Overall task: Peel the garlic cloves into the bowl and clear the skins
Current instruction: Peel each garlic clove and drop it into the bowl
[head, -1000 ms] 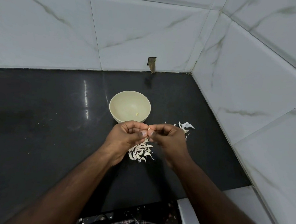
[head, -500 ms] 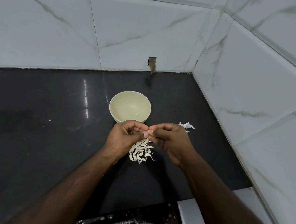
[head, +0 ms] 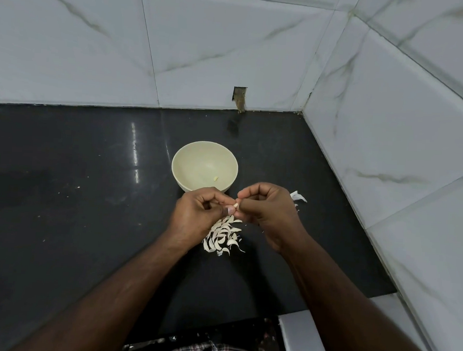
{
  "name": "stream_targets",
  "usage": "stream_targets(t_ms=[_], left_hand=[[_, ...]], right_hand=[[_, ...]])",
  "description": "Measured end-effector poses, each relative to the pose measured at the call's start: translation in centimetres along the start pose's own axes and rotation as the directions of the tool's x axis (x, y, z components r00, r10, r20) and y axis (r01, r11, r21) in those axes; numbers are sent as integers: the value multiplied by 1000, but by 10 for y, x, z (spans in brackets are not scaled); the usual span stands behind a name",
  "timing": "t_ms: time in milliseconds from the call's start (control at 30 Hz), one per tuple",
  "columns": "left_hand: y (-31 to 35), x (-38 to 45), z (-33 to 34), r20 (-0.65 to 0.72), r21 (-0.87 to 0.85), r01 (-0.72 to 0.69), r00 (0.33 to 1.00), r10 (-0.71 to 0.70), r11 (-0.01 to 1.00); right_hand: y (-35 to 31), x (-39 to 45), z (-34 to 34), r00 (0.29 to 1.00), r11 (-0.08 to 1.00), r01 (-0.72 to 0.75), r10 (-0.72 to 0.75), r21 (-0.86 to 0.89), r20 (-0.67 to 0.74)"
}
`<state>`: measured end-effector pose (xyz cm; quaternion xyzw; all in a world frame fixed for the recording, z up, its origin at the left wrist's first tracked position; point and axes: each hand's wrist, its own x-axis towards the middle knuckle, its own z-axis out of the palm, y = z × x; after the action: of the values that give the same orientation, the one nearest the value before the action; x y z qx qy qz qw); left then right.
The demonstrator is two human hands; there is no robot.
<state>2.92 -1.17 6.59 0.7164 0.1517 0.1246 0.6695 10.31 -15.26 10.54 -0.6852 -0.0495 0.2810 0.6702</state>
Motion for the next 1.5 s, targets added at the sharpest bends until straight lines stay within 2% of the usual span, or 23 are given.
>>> stream_targets(t_ms=[133, 233, 367, 567, 700, 833, 967, 1100, 1267, 1367, 1500], left_hand=[[3, 1, 0, 9, 8, 0, 1000, 0, 1000], [7, -1, 1, 25, -51, 41, 999, -39, 998], [6, -3, 1, 20, -105, 75, 997, -74, 992], [3, -3, -1, 10, -61, 62, 998, -62, 996], [2, -3, 0, 5, -16, 39, 999, -39, 999], [2, -5, 1, -13, 42, 25, 1000, -25, 999], [5, -7, 3, 9, 40, 14, 1000, -15, 999], [5, -8, 1, 35, 22, 22, 999, -22, 1000], [3, -7, 1, 8, -74, 101, 995, -101, 992], [2, -7, 1, -7, -170, 151, 988, -154, 974], [2, -6, 2, -3, -275, 205, 977, -214, 940]], right_hand=[[1, 2, 2, 998, 997, 53, -54, -61, -14], [2, 3, 2, 997, 994, 70, -71, -82, -14], [3, 0, -3, 998, 999, 42, -42, -5, 47], [3, -1, -2, 999, 999, 17, -18, 48, 28], [5, 0, -2, 1000, 1000, 19, -19, 25, 8], [5, 2, 1, 998, 991, 60, -62, -120, -16], [5, 0, 4, 989, 937, 134, -148, -323, -17], [9, 1, 5, 987, 914, 147, -158, -377, 3], [15, 4, -1, 979, 875, 174, -204, -451, -18], [17, 7, -14, 965, 817, 156, -245, -555, -90], [15, 8, -36, 951, 815, 110, -253, -569, -178]])
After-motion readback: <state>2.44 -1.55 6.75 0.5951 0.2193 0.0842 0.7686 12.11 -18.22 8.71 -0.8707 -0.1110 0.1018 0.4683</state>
